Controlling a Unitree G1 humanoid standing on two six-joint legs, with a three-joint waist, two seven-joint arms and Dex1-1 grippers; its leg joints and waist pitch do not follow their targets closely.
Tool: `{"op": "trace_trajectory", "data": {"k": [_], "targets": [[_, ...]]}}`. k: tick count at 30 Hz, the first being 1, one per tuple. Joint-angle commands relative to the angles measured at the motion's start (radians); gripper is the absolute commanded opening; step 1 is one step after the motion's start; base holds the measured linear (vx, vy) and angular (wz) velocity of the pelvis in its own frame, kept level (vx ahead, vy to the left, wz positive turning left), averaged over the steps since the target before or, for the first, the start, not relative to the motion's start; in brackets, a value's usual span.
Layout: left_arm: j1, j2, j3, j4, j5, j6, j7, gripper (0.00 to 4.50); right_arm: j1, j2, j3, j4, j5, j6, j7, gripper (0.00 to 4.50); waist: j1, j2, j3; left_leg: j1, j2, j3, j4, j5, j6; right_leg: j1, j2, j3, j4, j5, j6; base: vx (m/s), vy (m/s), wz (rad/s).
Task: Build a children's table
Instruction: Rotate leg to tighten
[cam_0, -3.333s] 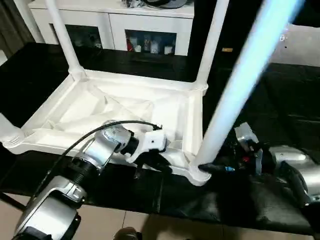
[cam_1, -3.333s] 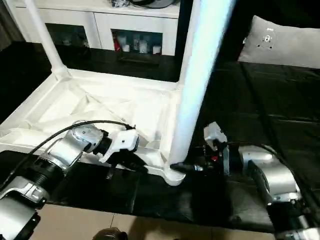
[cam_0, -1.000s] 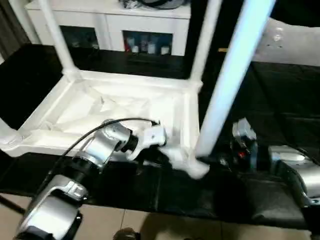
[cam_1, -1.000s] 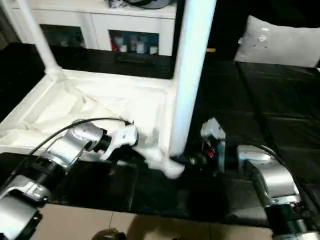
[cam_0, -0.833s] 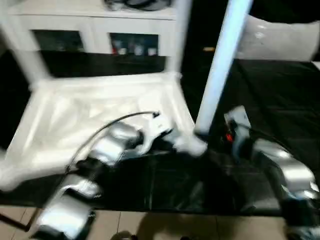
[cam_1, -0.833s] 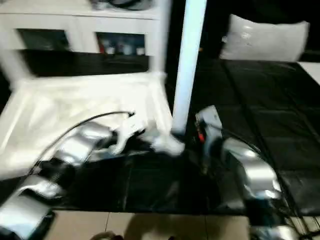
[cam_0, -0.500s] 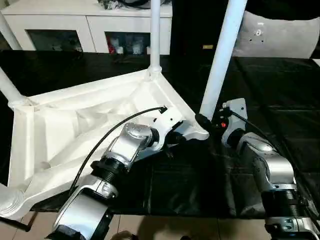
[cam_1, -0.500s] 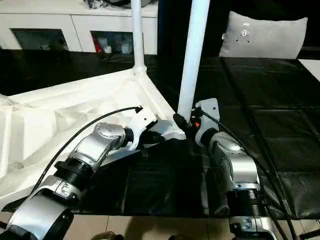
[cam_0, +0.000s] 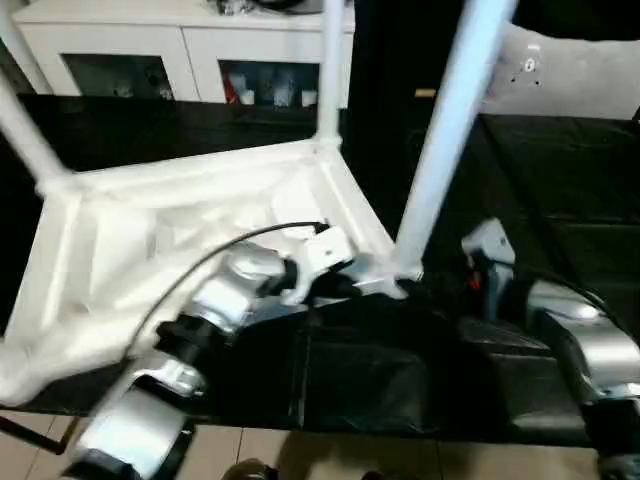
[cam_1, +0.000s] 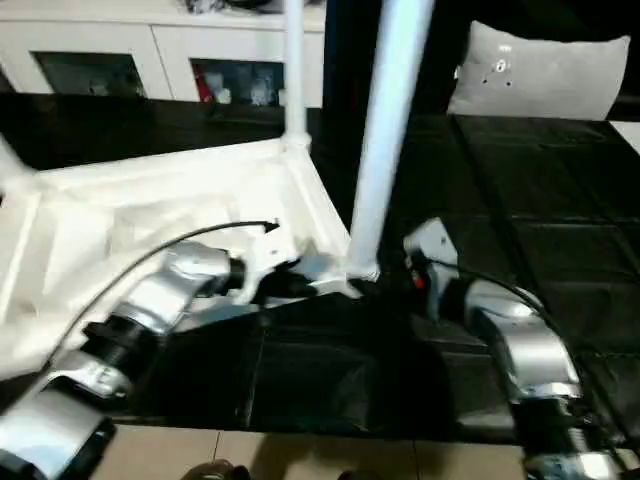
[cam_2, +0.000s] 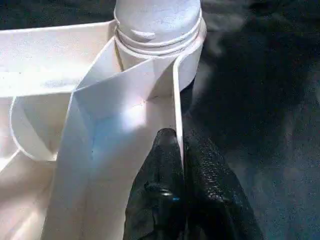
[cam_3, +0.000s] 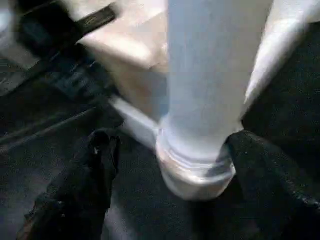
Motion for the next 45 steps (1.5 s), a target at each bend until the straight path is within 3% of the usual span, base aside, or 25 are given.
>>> {"op": "trace_trajectory", "data": {"k": [1,3,4,6,12,16,17,19,24,27,29,30,31,33,34,37,42,45], "targets": [[-0.011,0.012,-0.048,-0.020,-0.001,-0.068,-0.102,0.00,-0.002,-0.027,0.020,-0.018,0.021,-0.040,0.082,3.55,0.005,-0.020,-0.069,0.006,0.073,-0.025,-0.057,-0.099,0.136,0.062,-0.108,0.064,-0.083,-0.234,-0.151,0.000,0.000,0.00],[-0.010,0.024,-0.061,-0.027,0.000,-0.078,-0.135,0.00,-0.004,-0.037,0.027,-0.013,0.028,-0.046,0.111,3.36,0.014,-0.019,-0.070,0.008,0.077,-0.025,-0.056,-0.092,0.139,0.059,-0.109,0.064,-0.078,-0.209,-0.167,0.000,0.000,0.00],[-0.003,0.049,-0.091,-0.041,0.003,-0.113,-0.207,0.00,-0.012,-0.052,0.039,-0.003,0.040,-0.053,0.174,3.34,0.019,-0.025,-0.075,0.010,0.077,-0.024,-0.055,-0.086,0.139,0.061,-0.109,0.063,-0.076,-0.201,-0.175,0.000,0.000,0.00],[0.000,0.058,-0.102,-0.047,0.004,-0.124,-0.232,0.00,-0.016,-0.055,0.043,-0.001,0.045,-0.053,0.195,3.25,0.028,-0.020,-0.074,0.008,0.080,-0.024,-0.055,-0.079,0.139,0.059,-0.111,0.064,-0.072,-0.193,-0.181,0.000,0.000,0.00],[0.003,0.074,-0.124,-0.054,0.000,-0.169,-0.297,0.00,-0.012,-0.086,0.081,-0.033,0.102,-0.006,0.333,2.72,0.050,-0.022,-0.076,0.013,0.083,-0.022,-0.054,-0.090,0.128,0.057,-0.112,0.064,-0.072,-0.212,-0.181,0.000,0.000,0.00],[-0.001,0.076,-0.123,-0.045,0.003,-0.180,-0.301,0.00,-0.012,-0.092,0.094,-0.019,0.097,-0.009,0.361,2.39,0.057,-0.023,-0.077,0.012,0.081,-0.023,-0.053,-0.092,0.114,0.057,-0.113,0.065,-0.073,-0.231,-0.169,0.000,0.000,0.00],[0.000,0.077,-0.123,-0.045,0.003,-0.180,-0.301,0.00,-0.013,-0.090,0.094,-0.016,0.097,-0.009,0.363,2.25,0.058,-0.028,-0.078,0.011,0.081,-0.022,-0.053,-0.092,0.112,0.058,-0.113,0.064,-0.073,-0.237,-0.166,0.000,0.000,0.00],[0.001,0.078,-0.121,-0.044,0.003,-0.183,-0.304,0.00,-0.014,-0.089,0.096,-0.012,0.098,-0.005,0.370,2.07,0.061,-0.025,-0.078,0.010,0.080,-0.023,-0.053,-0.089,0.108,0.057,-0.113,0.064,-0.072,-0.244,-0.161,0.000,0.000,0.00],[0.009,0.059,-0.093,-0.046,-0.013,-0.131,-0.262,0.00,-0.003,-0.075,0.080,-0.031,0.130,0.032,0.335,1.94,0.063,-0.027,-0.081,0.009,0.078,-0.023,-0.050,-0.075,0.110,0.058,-0.111,0.063,-0.069,-0.233,-0.154,0.000,0.000,0.00],[0.004,0.029,-0.057,-0.047,-0.036,-0.056,-0.203,0.00,0.011,-0.039,0.061,-0.064,0.133,0.064,0.248,1.93,0.062,-0.027,-0.076,0.009,0.078,-0.024,-0.051,-0.079,0.106,0.054,-0.111,0.064,-0.073,-0.245,-0.156,0.000,0.000,0.00],[0.000,-0.001,-0.030,-0.050,-0.046,0.022,-0.140,0.00,0.011,0.019,0.046,-0.084,0.111,0.107,0.109,1.93,0.057,-0.028,-0.070,0.011,0.072,-0.024,-0.054,-0.114,0.089,0.054,-0.112,0.061,-0.085,-0.332,-0.136,0.000,0.000,0.00],[-0.002,-0.020,-0.018,-0.050,-0.047,0.066,-0.099,0.00,0.000,0.066,0.032,-0.080,0.089,0.132,0.004,1.93,0.050,-0.019,-0.065,0.012,0.072,-0.027,-0.059,-0.124,0.073,0.050,-0.109,0.061,-0.088,-0.363,-0.129,0.000,0.000,0.00],[-0.004,-0.034,-0.009,-0.049,-0.047,0.096,-0.068,0.00,-0.010,0.102,0.019,-0.073,0.073,0.148,-0.075,1.93,0.037,-0.022,-0.061,0.014,0.069,-0.028,-0.062,-0.155,0.050,0.047,-0.110,0.058,-0.096,-0.411,-0.121,0.000,0.000,0.00],[-0.010,-0.074,0.015,-0.042,-0.052,0.165,0.006,0.00,-0.039,0.171,-0.008,-0.043,0.032,0.181,-0.235,1.92,0.017,-0.024,-0.061,0.006,0.064,-0.034,-0.066,-0.166,0.021,0.060,-0.112,0.053,-0.099,-0.460,-0.092,0.000,0.000,0.00],[-0.011,-0.079,0.018,-0.041,-0.053,0.173,0.014,0.00,-0.042,0.178,-0.011,-0.040,0.028,0.184,-0.251,1.90,0.010,-0.023,-0.060,0.010,0.065,-0.034,-0.067,-0.174,0.019,0.055,-0.111,0.053,-0.103,-0.466,-0.091,0.000,0.000,0.00],[-0.030,-0.156,0.062,-0.011,-0.052,0.252,0.162,0.00,-0.085,0.282,-0.057,0.016,-0.027,0.215,-0.488,1.90,-0.015,-0.024,-0.064,0.008,0.059,-0.031,-0.061,-0.157,0.035,0.055,-0.109,0.057,-0.102,-0.415,-0.109,0.000,0.000,0.00],[-0.040,-0.226,0.095,0.011,-0.029,0.283,0.307,0.00,-0.110,0.374,-0.068,0.047,-0.063,0.161,-0.625,1.90,-0.020,-0.024,-0.063,0.009,0.058,-0.026,-0.060,-0.126,0.061,0.053,-0.105,0.061,-0.101,-0.353,-0.119,0.000,0.000,0.00],[-0.036,-0.232,0.094,0.003,-0.023,0.285,0.316,0.00,-0.102,0.383,-0.057,0.031,-0.058,0.157,-0.604,2.58,-0.016,-0.021,-0.065,0.007,0.063,-0.027,-0.062,-0.100,0.085,0.058,-0.103,0.062,-0.091,-0.276,-0.134,0.000,0.000,0.00]]}}
